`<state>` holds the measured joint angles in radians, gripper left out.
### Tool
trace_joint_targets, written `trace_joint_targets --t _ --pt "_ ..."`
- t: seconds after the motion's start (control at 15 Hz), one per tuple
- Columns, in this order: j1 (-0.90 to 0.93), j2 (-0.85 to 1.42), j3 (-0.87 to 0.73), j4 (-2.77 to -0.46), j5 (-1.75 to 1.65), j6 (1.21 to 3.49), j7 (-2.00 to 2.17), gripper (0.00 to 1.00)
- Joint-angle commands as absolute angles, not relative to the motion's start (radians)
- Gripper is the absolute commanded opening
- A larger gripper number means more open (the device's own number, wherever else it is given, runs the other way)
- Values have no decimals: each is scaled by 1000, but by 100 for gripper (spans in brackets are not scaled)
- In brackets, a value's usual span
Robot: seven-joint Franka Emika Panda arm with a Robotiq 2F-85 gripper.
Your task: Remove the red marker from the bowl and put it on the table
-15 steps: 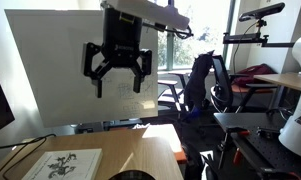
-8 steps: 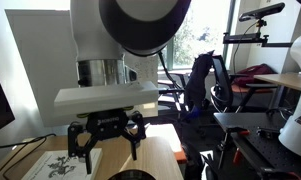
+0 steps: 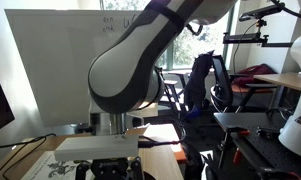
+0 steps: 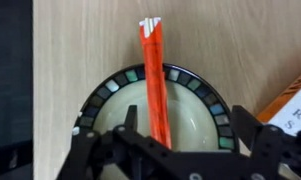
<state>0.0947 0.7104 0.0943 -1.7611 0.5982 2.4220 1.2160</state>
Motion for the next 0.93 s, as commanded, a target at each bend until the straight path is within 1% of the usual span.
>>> trace_joint_targets --t 0.0,0.4,0.53,0.67,0.8,0.87 --pt "75 762 118 -1738 682 2471 1174 100" --pt "70 790 105 -1762 699 2488 1110 94" --pt "82 800 93 -1753 680 2486 1101 87" --pt "88 814 90 -1745 674 2484 1102 64" --pt "96 820 83 -1743 665 2489 1111 50" --pt "99 823 82 -1743 662 2493 1111 41"
